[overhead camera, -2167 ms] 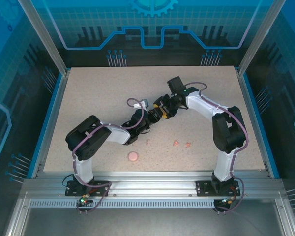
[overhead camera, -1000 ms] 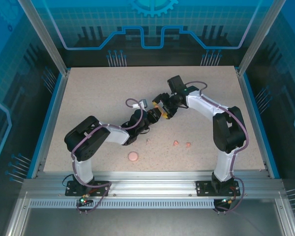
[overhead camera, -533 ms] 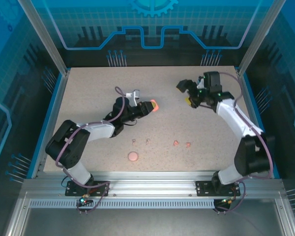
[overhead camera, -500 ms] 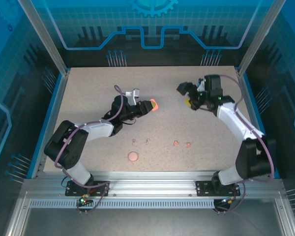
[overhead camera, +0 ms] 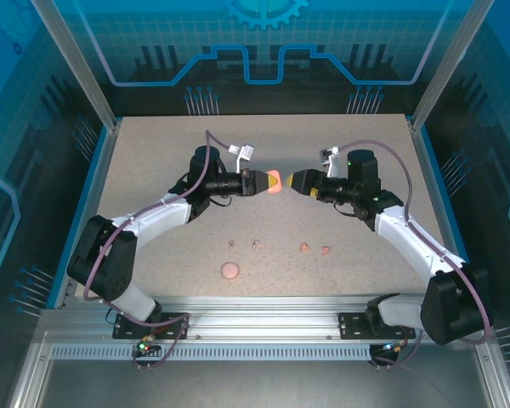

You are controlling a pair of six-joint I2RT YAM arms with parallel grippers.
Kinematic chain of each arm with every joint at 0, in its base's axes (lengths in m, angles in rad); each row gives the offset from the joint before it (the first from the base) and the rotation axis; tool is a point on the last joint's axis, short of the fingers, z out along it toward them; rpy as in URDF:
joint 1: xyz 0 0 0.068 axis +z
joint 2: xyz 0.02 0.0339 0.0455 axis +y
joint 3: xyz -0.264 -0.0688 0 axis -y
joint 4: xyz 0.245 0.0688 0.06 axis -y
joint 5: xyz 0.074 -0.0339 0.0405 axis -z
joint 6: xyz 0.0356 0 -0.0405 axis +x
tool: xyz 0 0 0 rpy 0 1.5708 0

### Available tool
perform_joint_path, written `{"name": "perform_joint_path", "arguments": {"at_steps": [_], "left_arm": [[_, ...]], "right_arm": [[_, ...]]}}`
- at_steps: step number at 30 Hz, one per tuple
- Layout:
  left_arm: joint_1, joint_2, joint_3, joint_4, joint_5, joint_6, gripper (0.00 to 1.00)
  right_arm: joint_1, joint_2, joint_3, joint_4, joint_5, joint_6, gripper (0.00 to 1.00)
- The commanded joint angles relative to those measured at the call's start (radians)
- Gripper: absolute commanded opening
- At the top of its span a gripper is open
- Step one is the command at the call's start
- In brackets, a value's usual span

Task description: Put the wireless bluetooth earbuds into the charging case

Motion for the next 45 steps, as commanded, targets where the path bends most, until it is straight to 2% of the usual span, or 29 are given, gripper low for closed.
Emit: {"name": "perform_joint_path", "arguments": {"at_steps": [1,14,22,27,36,45], "left_arm": [[0.003,0.002,0.041,-0.028,0.045,0.035,0.0],[0.002,0.004,0.063,-0.036,0.039,0.035,0.0],[0.002,-0.015,0.063,-0.021,0.053,0.028,0.0],[0.002,-0.02,0.063,-0.024,0.056,0.032,0.0],[0.002,-0.013,0.051,0.007,0.05,0.017,0.0],[0.003,-0.006,0.052,0.053,0.05,-0.015,0.0]], "right_arm": [[0.011,-0.006,0.019,0.007,-0.039,-0.049,0.78],[0.067,0.073,0.055,0.003,-0.01,-0.06,0.74],[0.001,0.14,0.02,0.002,0.07,-0.03,0.66],[-0.041,0.151,0.0,0.034,0.041,0.017,0.65],[-0.038,0.048,-0.003,0.039,-0.061,0.003,0.67],[0.01,0.122,0.037,0.076,-0.092,0.008,0.59]]}}
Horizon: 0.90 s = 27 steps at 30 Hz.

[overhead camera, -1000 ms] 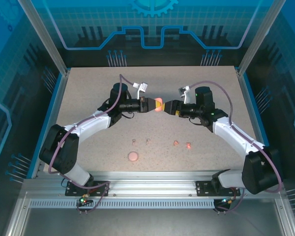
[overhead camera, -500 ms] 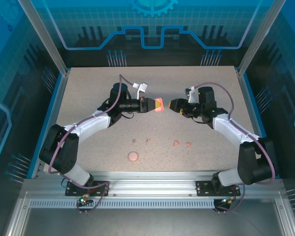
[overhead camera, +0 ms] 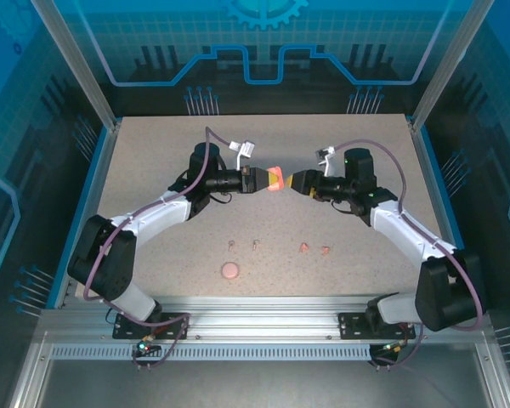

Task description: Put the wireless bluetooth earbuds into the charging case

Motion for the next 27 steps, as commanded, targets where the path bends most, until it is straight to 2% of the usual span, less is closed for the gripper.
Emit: {"name": "perform_joint_path", "arguments": {"at_steps": [1,8,16,25,27], "left_arm": [[-0.004,-0.007,0.021,0.064,0.03,-0.03,0.0],[-0.016,0.002,0.023,0.075,0.029,-0.038,0.0],[-0.028,0.017,0.025,0.081,0.019,-0.037,0.0],[-0.039,0.023,0.013,0.12,-0.001,-0.052,0.0],[-0.04,0.024,0.007,0.131,-0.007,-0.057,0.0]], "right_arm": [[0.022,0.038,0.035,0.033,-0.033,0.008,0.57],[0.033,0.085,0.047,0.074,-0.039,0.033,0.53],[0.037,0.099,0.054,0.11,-0.066,0.054,0.43],[0.037,0.118,0.057,0.154,-0.107,0.081,0.14],[0.037,0.119,0.062,0.15,-0.108,0.082,0.04]]}}
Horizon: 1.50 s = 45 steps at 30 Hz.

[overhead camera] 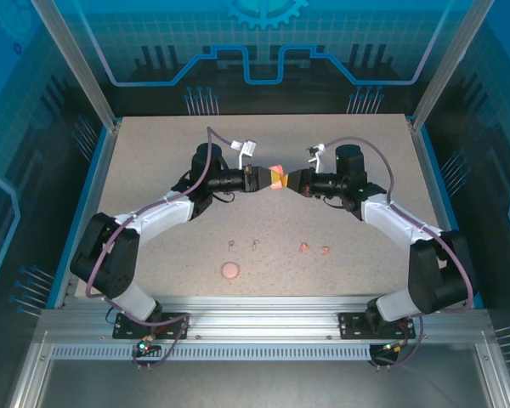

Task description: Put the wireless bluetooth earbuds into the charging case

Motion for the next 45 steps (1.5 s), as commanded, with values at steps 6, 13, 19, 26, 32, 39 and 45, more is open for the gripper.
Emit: {"name": "perform_joint_path", "arguments": {"at_steps": [6,13,19,26,32,39,45], "left_arm": [[-0.022,0.003,0.0,0.059,0.004,-0.011,0.0],[0.028,-0.056,0.111,-0.282,-0.037,0.171,0.86],[0.087,-0.039,0.324,-0.683,-0.001,0.423,0.94],[0.116,0.086,0.582,-1.088,-0.008,0.686,0.93],[0.129,0.256,0.791,-1.326,0.03,0.812,0.84],[0.129,0.415,0.938,-1.449,0.144,0.871,0.65],[0.12,0.448,0.933,-1.447,0.205,0.877,0.6]], "right_arm": [[0.01,0.012,0.057,-0.042,0.01,-0.027,0.0],[-0.013,0.037,0.204,-0.381,0.165,-0.272,0.0],[-0.019,0.137,0.385,-0.605,0.282,-0.566,0.0],[-0.006,0.233,0.545,-0.765,0.295,-0.757,0.0],[0.017,0.258,0.598,-0.837,0.284,-0.879,0.0],[0.031,0.279,0.613,-0.888,0.223,-0.945,0.0],[0.036,0.295,0.621,-0.894,0.206,-0.952,0.0]]}}
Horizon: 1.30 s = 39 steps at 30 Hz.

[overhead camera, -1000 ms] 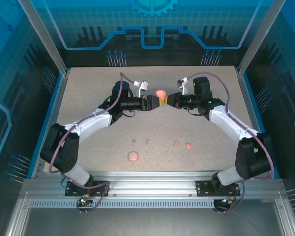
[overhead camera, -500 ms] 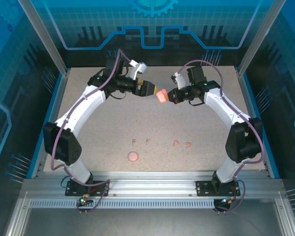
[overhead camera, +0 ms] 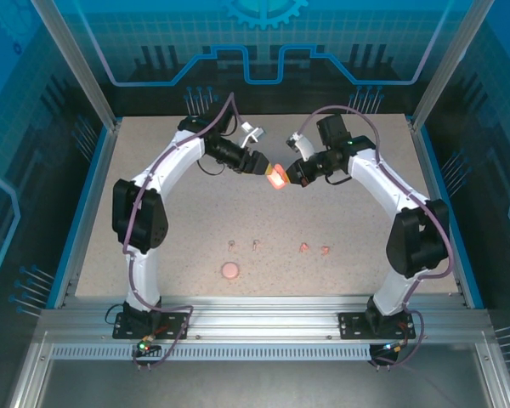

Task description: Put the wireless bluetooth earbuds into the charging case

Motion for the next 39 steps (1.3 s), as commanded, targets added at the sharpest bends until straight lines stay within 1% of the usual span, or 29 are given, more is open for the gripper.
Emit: {"name": "perform_joint_path", "arguments": {"at_steps": [1,6,12,15,28,30,35,39], "left_arm": [[-0.006,0.015,0.036,-0.05,0.084,0.039,0.59],[-0.027,0.034,0.042,-0.072,0.09,0.057,0.57],[-0.044,0.042,0.047,-0.075,0.094,0.062,0.45],[-0.044,0.041,0.046,-0.078,0.095,0.064,0.43],[-0.026,0.025,0.044,-0.085,0.098,0.077,0.43],[-0.025,0.023,0.044,-0.087,0.101,0.078,0.4],[-0.018,0.019,0.037,-0.083,0.107,0.079,0.37],[-0.018,0.019,0.036,-0.08,0.111,0.079,0.32]], "right_arm": [[0.018,0.012,0.039,-0.035,-0.044,-0.027,0.0],[0.027,0.03,0.075,-0.041,-0.051,-0.023,0.0],[0.04,0.049,0.101,-0.056,-0.042,-0.027,0.0],[0.042,0.049,0.099,-0.054,-0.042,-0.027,0.0],[0.041,0.037,0.084,-0.057,-0.021,-0.032,0.0],[0.041,0.038,0.081,-0.054,-0.017,-0.03,0.0],[0.04,0.037,0.079,-0.051,-0.015,-0.026,0.0],[0.04,0.038,0.076,-0.049,-0.013,-0.024,0.0]]}}
